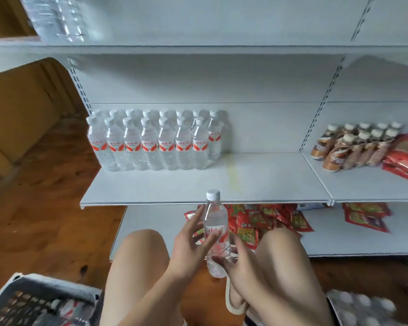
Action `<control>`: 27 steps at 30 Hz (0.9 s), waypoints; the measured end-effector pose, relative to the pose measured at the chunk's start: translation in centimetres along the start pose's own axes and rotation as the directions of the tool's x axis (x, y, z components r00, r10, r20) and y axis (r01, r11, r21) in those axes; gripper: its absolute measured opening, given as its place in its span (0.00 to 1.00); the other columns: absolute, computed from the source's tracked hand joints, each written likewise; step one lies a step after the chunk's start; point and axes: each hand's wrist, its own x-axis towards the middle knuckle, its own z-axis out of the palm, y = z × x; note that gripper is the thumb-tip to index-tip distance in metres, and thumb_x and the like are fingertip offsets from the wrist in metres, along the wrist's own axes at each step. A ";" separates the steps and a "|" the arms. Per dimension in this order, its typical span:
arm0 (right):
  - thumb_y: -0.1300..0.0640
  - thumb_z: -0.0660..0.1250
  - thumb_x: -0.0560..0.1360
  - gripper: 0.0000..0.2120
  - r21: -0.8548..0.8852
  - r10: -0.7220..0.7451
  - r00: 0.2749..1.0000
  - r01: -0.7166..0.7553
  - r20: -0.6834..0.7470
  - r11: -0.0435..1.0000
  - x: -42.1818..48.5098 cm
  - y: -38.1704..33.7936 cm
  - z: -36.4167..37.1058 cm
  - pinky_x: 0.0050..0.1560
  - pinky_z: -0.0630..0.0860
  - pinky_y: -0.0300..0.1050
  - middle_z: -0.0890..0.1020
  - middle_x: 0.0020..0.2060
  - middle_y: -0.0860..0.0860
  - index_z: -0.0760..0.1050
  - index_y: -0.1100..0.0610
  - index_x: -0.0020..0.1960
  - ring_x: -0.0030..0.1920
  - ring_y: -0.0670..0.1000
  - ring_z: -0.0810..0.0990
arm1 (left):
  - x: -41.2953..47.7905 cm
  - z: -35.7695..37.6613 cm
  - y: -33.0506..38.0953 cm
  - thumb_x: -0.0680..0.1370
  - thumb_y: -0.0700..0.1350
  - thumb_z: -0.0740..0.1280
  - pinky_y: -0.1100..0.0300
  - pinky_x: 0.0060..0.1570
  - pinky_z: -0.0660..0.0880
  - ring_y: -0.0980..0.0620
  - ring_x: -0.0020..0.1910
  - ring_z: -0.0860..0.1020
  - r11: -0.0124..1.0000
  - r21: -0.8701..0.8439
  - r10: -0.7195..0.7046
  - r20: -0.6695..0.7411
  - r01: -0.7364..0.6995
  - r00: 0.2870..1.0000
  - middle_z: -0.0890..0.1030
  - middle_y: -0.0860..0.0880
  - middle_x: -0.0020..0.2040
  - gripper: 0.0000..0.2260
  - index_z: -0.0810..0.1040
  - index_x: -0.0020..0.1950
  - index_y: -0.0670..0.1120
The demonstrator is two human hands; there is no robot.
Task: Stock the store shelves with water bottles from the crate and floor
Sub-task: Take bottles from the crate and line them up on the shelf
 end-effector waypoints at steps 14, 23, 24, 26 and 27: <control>0.53 0.78 0.72 0.29 -0.146 -0.118 0.990 0.106 -0.079 0.984 16.2 -3.8 -3.2 0.52 0.71 0.38 0.79 0.60 0.48 0.67 0.51 0.67 0.57 0.49 0.79 | 14.7 2.1 3.8 0.75 0.37 0.76 0.63 0.60 0.78 0.59 0.63 0.79 0.977 0.092 0.199 -0.047 -0.195 0.979 0.82 0.53 0.63 0.29 0.73 0.74 0.49; 0.55 0.73 0.77 0.26 -0.275 -0.100 0.994 0.083 -0.046 0.958 24.7 -3.3 -1.9 0.58 0.75 0.45 0.80 0.64 0.53 0.66 0.55 0.70 0.63 0.55 0.79 | 21.9 0.7 0.4 0.79 0.33 0.69 0.62 0.66 0.74 0.63 0.69 0.74 0.965 0.177 0.190 0.028 -0.192 0.981 0.77 0.57 0.70 0.29 0.68 0.78 0.49; 0.55 0.73 0.76 0.27 -0.306 -0.114 0.993 0.098 -0.038 0.947 25.8 -3.4 -1.8 0.59 0.74 0.45 0.80 0.65 0.53 0.66 0.55 0.71 0.64 0.56 0.78 | 22.5 0.1 0.1 0.79 0.33 0.69 0.64 0.65 0.74 0.63 0.69 0.74 0.964 0.188 0.184 0.031 -0.186 0.982 0.77 0.57 0.70 0.29 0.68 0.78 0.50; 0.54 0.74 0.76 0.29 -0.333 -0.120 0.992 0.099 -0.041 0.938 28.1 -3.5 -1.8 0.62 0.73 0.46 0.79 0.66 0.55 0.66 0.56 0.72 0.65 0.57 0.78 | 23.3 -1.1 -0.8 0.79 0.34 0.69 0.66 0.65 0.73 0.62 0.69 0.74 0.943 0.271 0.187 0.050 -0.194 0.981 0.77 0.57 0.70 0.27 0.70 0.77 0.50; 0.54 0.75 0.75 0.30 -0.338 -0.116 0.992 0.092 -0.050 0.937 29.3 -3.4 -1.9 0.63 0.73 0.47 0.78 0.67 0.55 0.66 0.57 0.72 0.66 0.57 0.77 | 23.4 -1.7 -1.6 0.79 0.35 0.69 0.65 0.65 0.73 0.62 0.68 0.75 0.926 0.323 0.186 0.059 -0.195 0.981 0.77 0.58 0.70 0.25 0.72 0.75 0.50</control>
